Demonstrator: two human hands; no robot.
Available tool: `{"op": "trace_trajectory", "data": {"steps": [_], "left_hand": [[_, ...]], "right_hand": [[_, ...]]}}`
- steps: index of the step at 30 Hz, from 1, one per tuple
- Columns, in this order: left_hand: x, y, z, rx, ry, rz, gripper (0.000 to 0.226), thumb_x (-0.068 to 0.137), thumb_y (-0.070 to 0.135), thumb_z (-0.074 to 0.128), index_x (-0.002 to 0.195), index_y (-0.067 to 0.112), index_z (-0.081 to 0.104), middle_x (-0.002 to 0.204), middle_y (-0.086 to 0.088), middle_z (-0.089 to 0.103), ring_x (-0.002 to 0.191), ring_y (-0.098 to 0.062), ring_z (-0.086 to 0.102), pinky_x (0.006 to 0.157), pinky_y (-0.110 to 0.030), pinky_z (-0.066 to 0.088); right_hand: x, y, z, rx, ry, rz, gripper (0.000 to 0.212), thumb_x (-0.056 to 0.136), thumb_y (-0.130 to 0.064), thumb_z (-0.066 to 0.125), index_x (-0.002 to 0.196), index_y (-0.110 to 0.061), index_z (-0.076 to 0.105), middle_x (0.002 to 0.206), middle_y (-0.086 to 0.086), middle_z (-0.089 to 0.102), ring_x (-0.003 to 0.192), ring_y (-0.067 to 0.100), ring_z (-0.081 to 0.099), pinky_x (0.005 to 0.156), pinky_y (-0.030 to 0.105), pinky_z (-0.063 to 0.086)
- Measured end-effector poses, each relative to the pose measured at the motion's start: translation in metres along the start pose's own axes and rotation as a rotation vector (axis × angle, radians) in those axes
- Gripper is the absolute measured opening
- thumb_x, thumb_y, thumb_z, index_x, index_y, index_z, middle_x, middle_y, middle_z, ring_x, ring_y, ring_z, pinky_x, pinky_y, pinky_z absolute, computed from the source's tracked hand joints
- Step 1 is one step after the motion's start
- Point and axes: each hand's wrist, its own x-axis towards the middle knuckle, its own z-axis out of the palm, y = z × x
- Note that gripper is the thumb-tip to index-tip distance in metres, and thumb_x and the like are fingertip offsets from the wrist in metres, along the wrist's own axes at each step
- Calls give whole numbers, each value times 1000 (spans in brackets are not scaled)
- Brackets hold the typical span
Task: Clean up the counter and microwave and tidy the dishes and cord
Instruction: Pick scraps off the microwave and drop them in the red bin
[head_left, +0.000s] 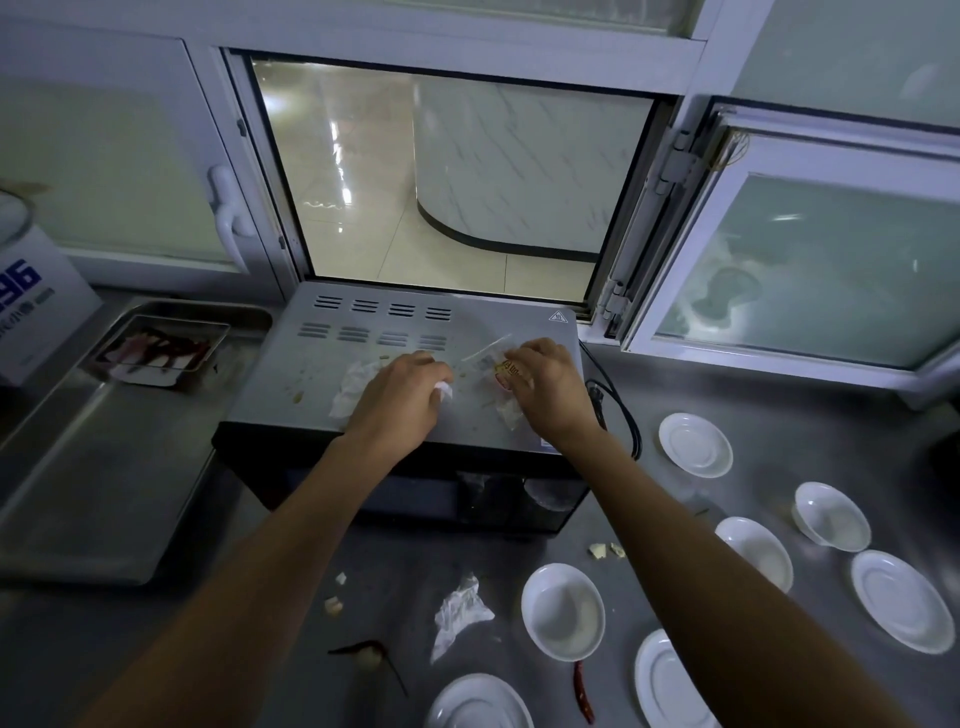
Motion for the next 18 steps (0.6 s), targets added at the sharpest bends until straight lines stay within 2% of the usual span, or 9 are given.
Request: {"op": "trace_trajectory", "data": {"steps": [3, 7, 11, 15, 18], "left_hand": [[-1, 2, -1, -11, -3, 14, 23, 89, -1, 62, 106, 9, 73, 104, -6, 67, 97, -25, 61, 80, -45, 54], [-2, 6, -3, -27, -5, 35, 25, 91, 1, 61, 110, 10, 72, 106, -5, 66, 99, -24, 60, 81, -43, 53], [0, 16, -3, -50, 0, 88, 23, 91, 2, 62, 109, 11, 72, 105, -4, 67, 99, -23, 60, 81, -42, 53], [-1, 39, 1, -88, 3, 172, 22, 91, 4, 64, 109, 12, 72, 101, -2, 65, 94, -22, 59, 77, -39, 53], [-4, 61, 11, -129, -25, 254, 23, 90, 3, 66, 109, 12, 72, 100, -3, 64, 92, -23, 59, 76, -41, 53]], "right_hand": [[-3, 0, -2, 48, 34, 31, 30, 91, -3, 63, 121, -5, 68, 118, 13, 60, 108, 29, 55, 90, 41, 52], [-10, -1, -10, 83, 83, 72, 29, 93, -4, 62, 122, -5, 68, 117, 10, 60, 102, 24, 59, 89, 32, 54], [-26, -6, -24, 73, 153, 72, 28, 91, -4, 65, 119, -4, 69, 115, 10, 62, 98, 20, 59, 84, 20, 46], [-54, -3, -45, 56, 243, 127, 27, 90, -2, 65, 116, -5, 70, 115, 10, 63, 96, 21, 61, 83, 30, 53], [-81, 3, -58, 19, 327, 190, 22, 87, 2, 65, 107, -2, 73, 103, 14, 65, 86, 23, 62, 76, 25, 50]]}}
